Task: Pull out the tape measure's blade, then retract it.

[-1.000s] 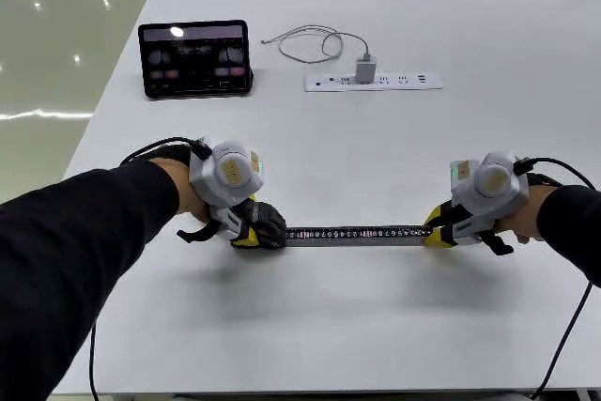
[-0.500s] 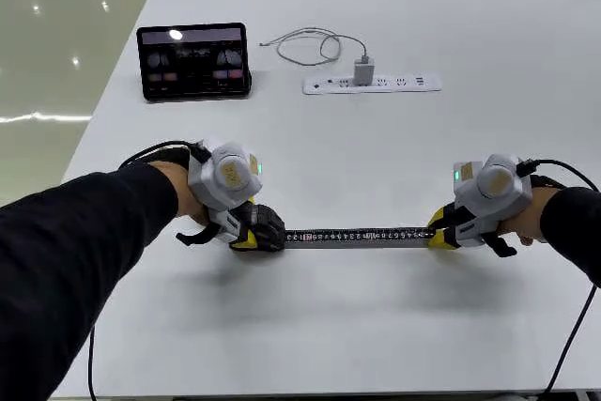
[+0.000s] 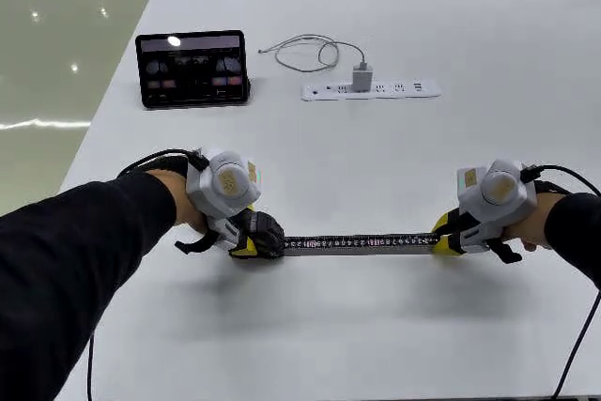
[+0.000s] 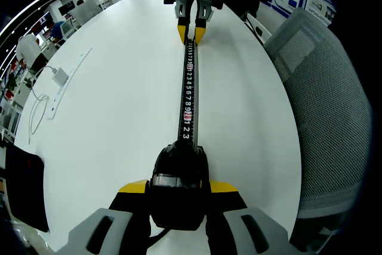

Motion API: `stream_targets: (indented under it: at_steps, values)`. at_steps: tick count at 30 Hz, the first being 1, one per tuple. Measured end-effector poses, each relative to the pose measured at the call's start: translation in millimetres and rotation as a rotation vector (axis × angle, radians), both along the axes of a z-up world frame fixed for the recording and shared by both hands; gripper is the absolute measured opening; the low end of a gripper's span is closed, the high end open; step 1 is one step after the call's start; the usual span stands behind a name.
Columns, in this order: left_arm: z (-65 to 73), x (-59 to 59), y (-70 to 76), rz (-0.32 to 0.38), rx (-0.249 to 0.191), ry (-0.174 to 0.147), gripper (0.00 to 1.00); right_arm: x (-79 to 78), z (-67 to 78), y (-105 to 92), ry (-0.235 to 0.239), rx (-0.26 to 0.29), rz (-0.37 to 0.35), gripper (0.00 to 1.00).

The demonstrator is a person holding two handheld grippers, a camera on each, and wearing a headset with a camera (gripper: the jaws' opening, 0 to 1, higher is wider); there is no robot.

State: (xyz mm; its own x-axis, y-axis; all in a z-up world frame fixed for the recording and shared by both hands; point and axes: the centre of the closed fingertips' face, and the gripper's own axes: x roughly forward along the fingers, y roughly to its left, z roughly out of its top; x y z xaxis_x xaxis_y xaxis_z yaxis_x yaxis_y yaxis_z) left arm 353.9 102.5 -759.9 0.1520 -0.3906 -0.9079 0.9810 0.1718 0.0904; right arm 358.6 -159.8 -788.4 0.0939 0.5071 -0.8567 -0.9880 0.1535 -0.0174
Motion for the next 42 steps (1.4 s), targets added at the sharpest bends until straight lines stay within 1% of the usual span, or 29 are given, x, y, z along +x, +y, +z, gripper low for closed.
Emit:
stream_targets:
  at_steps: [12,16,19,23,25,29,32,34,37,39,41,42]
  values:
    - [-2.3,1.3,0.4,0.002,-0.001,0.0,0.31,-0.4,0.9,1.5,0.004,0.005,-0.013,0.1]
    - [-2.9,1.8,-0.8,0.001,0.001,-0.006,0.31,-0.6,1.0,3.4,0.0,-0.011,0.002,0.11]
    - [-2.8,2.9,-0.4,0.007,-0.003,0.001,0.32,-0.7,0.8,3.7,0.009,-0.029,0.001,0.11]
    - [-3.2,3.0,-1.5,0.01,-0.008,0.002,0.32,-0.8,0.3,3.0,0.005,-0.041,0.006,0.12]
    - [-2.9,3.0,-2.1,0.012,-0.009,0.003,0.32,-0.6,0.2,2.7,0.009,-0.042,-0.015,0.12]
    - [-1.6,3.7,-3.7,0.037,-0.038,0.012,0.33,-0.9,0.6,4.0,-0.008,-0.053,0.008,0.12]
    - [-0.9,2.9,-4.7,0.021,-0.04,0.01,0.33,-0.5,0.5,4.8,-0.013,-0.058,0.019,0.12]
    - [-0.5,1.8,-5.2,0.015,-0.044,0.013,0.33,-0.6,0.6,5.6,-0.024,-0.067,0.042,0.13]
    - [0.0,1.8,-4.7,0.009,-0.043,0.018,0.33,-1.0,0.8,7.0,-0.04,-0.086,0.078,0.13]
    - [0.2,1.2,-4.3,0.002,-0.033,0.02,0.33,-0.7,0.8,8.1,-0.045,-0.096,0.092,0.13]
    - [-1.3,2.0,-1.6,0.013,-0.016,0.028,0.34,0.2,0.1,9.1,-0.053,-0.107,0.108,0.13]
    - [-1.1,2.5,-1.7,0.009,-0.018,0.024,0.35,0.7,-0.5,9.2,-0.059,-0.111,0.116,0.13]
